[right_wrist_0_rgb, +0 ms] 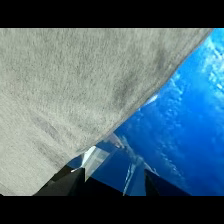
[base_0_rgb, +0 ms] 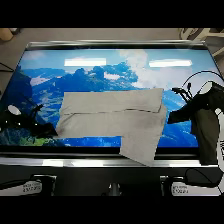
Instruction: Fold the shirts.
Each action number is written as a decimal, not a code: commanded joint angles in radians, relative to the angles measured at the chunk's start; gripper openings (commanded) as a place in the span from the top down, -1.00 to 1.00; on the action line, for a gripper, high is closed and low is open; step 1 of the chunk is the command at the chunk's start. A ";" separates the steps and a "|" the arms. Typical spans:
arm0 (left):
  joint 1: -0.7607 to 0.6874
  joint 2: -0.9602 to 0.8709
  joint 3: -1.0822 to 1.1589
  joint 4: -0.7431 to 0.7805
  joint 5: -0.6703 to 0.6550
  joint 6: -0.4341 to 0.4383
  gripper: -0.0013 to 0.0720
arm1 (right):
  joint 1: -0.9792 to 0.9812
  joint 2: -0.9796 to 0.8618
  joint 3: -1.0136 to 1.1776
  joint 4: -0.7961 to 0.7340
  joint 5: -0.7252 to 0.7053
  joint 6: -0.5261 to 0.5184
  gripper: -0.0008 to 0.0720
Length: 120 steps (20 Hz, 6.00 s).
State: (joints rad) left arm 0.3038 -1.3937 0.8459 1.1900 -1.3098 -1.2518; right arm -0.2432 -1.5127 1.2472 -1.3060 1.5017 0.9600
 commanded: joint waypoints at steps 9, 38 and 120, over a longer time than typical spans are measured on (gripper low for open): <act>-0.045 -0.008 -0.049 -0.066 0.077 0.005 0.86 | -0.002 0.122 -0.226 0.005 -0.029 -0.039 -0.23; -0.069 0.006 0.471 -0.171 0.132 -0.098 0.88 | 0.006 0.079 0.132 0.421 -0.529 -0.097 0.94; -0.378 0.073 0.940 -0.265 0.146 -0.116 0.87 | 0.183 -0.190 0.136 0.250 -0.169 0.154 -0.58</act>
State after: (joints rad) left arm -0.0689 -1.3251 1.7859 0.9092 -1.1606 -1.3682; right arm 0.0074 -1.7149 1.4528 -0.9100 1.2903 1.0420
